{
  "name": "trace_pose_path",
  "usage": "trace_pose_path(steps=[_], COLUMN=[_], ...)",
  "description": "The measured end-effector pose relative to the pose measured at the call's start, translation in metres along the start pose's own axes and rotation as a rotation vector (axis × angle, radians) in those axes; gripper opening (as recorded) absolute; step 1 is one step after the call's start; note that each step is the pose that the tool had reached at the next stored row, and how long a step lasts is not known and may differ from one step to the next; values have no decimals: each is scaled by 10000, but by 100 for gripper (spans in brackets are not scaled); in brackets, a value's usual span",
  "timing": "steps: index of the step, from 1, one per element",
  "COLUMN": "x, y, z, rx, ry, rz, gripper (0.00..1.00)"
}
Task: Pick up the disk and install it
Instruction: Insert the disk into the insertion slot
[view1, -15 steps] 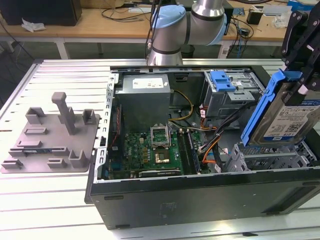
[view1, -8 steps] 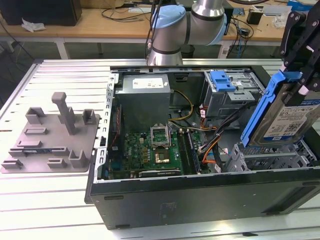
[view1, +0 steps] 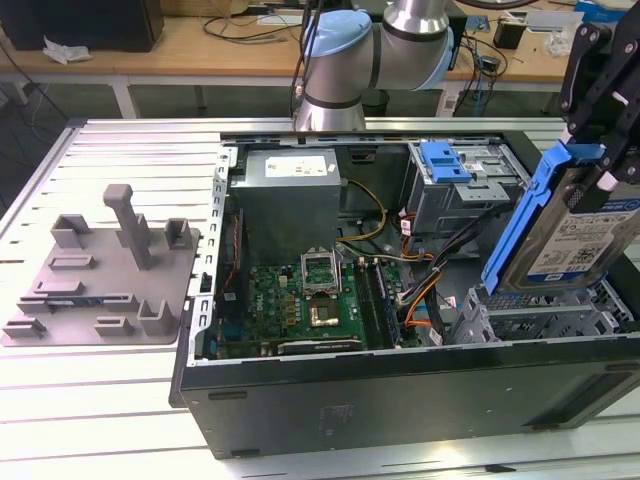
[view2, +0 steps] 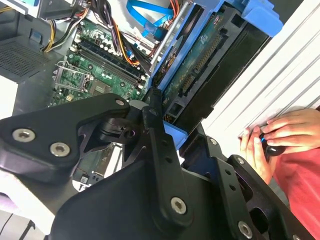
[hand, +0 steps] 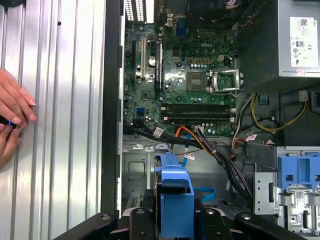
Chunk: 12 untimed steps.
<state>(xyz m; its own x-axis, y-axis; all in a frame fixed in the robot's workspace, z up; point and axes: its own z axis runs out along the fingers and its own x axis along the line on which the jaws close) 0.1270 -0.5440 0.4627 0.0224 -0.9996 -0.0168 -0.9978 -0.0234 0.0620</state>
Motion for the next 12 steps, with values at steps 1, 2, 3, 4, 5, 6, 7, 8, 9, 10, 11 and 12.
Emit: trace_pose_path(steps=[1, 2, 3, 4, 5, 6, 7, 8, 9, 10, 11, 12], x=[2, 4, 5, 5, 5, 6, 6, 5, 5, 5, 5, 5], y=[0, 0, 0, 0, 1, 4, 8, 16, 17, 17, 17, 17], z=[1, 2, 3, 5, 7, 10, 13, 16, 18, 19, 21, 23], rx=[0, 0, 0, 0, 0, 0, 0, 0, 0, 0, 0, 0], ry=[-1, 0, 1, 1, 0, -1, -3, -1, -1, -1, -2, -5], rz=[0, 0, 0, 0, -1, 0, 1, 0, -1, -1, -2, 3], gripper=[37, 37, 37, 37, 37, 37, 37, 37, 37, 37, 37, 37])
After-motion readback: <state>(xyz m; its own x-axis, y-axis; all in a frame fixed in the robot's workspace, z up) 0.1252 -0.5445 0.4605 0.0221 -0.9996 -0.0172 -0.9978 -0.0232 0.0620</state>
